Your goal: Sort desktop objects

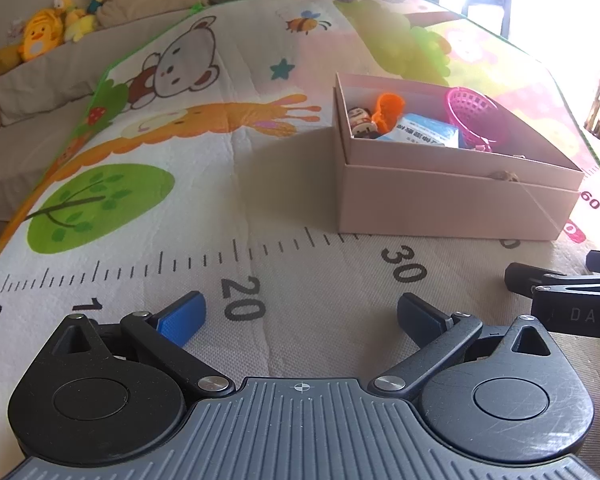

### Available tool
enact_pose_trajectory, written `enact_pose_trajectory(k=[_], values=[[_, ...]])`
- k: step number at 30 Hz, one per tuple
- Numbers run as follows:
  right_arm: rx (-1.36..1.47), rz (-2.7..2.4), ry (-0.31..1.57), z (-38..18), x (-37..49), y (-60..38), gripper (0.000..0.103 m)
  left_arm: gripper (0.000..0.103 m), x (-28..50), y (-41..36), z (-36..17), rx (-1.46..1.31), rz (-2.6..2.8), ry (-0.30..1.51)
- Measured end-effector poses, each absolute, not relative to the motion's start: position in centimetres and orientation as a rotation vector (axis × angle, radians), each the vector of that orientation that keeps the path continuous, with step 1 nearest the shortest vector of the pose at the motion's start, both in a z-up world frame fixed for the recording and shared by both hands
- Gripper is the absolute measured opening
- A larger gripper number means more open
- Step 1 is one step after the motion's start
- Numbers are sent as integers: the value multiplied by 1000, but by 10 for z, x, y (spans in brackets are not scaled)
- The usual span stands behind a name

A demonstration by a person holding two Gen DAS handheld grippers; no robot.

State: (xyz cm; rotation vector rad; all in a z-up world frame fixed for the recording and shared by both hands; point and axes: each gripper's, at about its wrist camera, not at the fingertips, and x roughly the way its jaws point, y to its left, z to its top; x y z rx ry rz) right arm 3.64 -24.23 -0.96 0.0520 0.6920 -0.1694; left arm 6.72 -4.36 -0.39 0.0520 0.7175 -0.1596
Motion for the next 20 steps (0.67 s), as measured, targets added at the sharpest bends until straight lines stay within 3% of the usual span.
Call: enact_pose_trajectory(k=[20], values=[[52,-169,692,-9,36,-243,103,103,67,-43,-4,49,-163,721]])
